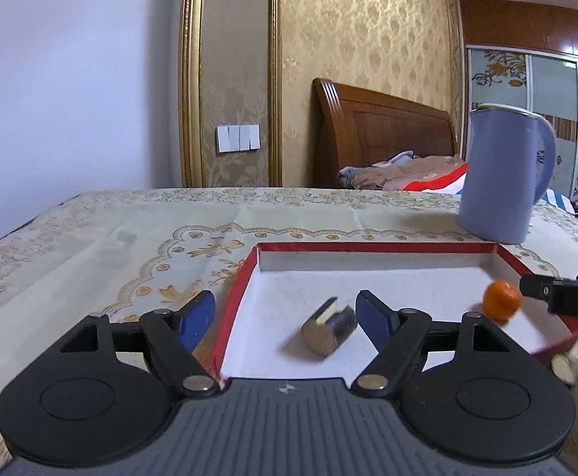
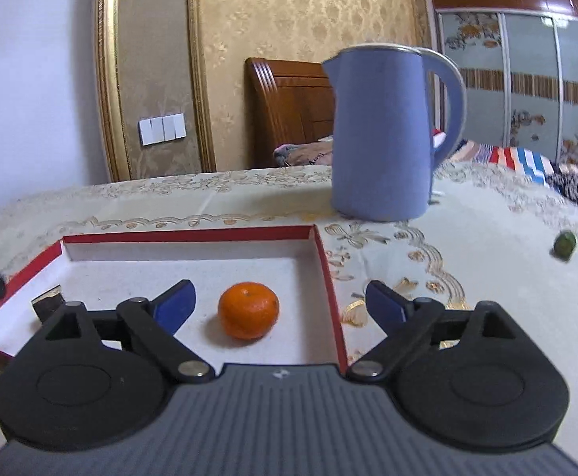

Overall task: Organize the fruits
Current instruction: 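Lower the left tool onto a red cherry tomato and close it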

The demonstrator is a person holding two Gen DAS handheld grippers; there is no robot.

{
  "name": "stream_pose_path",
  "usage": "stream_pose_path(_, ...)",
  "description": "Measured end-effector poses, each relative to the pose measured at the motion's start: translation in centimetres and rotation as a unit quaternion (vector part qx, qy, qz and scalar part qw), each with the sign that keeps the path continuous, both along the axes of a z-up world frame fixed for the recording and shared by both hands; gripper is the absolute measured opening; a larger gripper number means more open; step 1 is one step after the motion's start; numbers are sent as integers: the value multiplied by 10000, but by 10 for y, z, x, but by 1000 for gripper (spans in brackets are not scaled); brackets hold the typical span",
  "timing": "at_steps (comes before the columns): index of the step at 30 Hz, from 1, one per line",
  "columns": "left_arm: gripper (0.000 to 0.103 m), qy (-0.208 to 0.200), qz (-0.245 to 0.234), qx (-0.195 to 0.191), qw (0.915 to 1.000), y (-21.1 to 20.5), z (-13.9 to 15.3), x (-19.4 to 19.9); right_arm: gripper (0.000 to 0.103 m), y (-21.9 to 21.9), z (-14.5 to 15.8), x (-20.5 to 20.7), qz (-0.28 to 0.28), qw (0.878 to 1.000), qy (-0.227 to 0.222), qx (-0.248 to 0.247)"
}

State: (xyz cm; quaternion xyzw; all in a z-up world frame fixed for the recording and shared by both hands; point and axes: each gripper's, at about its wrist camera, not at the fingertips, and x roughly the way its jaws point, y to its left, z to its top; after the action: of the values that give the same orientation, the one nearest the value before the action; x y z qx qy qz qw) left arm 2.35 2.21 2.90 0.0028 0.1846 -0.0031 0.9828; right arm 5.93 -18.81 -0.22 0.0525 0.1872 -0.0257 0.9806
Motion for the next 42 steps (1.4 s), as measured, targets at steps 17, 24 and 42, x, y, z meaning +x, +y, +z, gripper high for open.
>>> stream_pose_path(17,78,590,-467,-649,9951,19,-24,-57,101,-15,-8,-24,-300,9992,61,262)
stream_pose_path(24,78,593,-725,-489,9944,9,-27,-71,103,-39,-17,-31,-474,9944,139,937)
stream_pose_path(42,70,1160,-823,106,9898,-19,-36,-59,103,-43,-21,-27,-518,9926,262,1063)
